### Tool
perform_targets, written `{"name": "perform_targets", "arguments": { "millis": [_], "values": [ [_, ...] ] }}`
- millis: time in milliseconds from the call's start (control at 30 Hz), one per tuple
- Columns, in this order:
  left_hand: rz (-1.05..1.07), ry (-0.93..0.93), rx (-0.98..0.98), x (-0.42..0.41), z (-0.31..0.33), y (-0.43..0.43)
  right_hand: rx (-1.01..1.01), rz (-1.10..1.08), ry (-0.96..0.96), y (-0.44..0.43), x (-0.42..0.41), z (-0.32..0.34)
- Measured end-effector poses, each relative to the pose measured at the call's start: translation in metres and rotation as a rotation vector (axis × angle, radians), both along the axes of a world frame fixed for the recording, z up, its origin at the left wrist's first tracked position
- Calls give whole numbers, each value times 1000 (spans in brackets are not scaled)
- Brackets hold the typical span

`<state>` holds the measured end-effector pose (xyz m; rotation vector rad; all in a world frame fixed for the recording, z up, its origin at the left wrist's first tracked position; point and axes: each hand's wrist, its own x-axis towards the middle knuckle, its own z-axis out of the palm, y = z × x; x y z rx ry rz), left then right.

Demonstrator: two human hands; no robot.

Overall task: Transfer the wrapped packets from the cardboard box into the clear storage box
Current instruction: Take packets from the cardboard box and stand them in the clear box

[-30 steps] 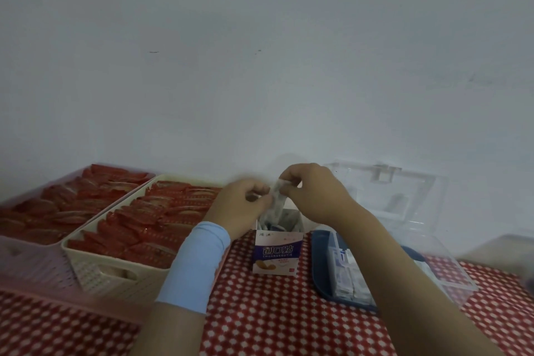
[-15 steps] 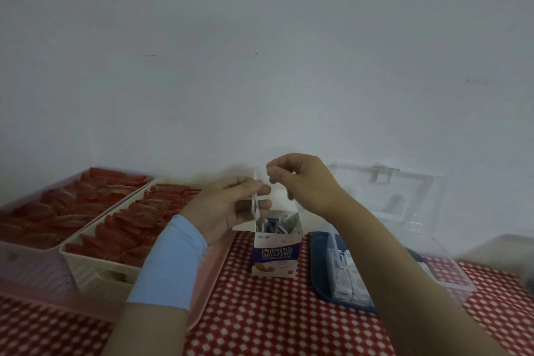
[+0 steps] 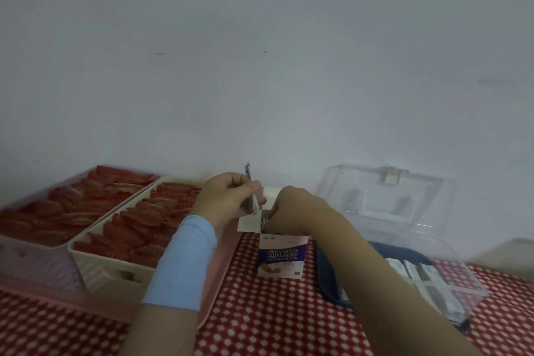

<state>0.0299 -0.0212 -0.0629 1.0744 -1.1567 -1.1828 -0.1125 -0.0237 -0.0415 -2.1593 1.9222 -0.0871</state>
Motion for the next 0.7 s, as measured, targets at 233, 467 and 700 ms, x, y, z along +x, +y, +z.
{"name": "perform_targets", "arguments": {
  "millis": [233,467,700],
  "values": [
    [33,-87,84,-3,-10,-3,135,120,-18,3,2,11],
    [17,-71,120,-6,-15,-7,-8,40,55,3,9,4],
    [18,-75,117,-7,-16,-8,-65,-15,19,5,11,-2]
  ]
}}
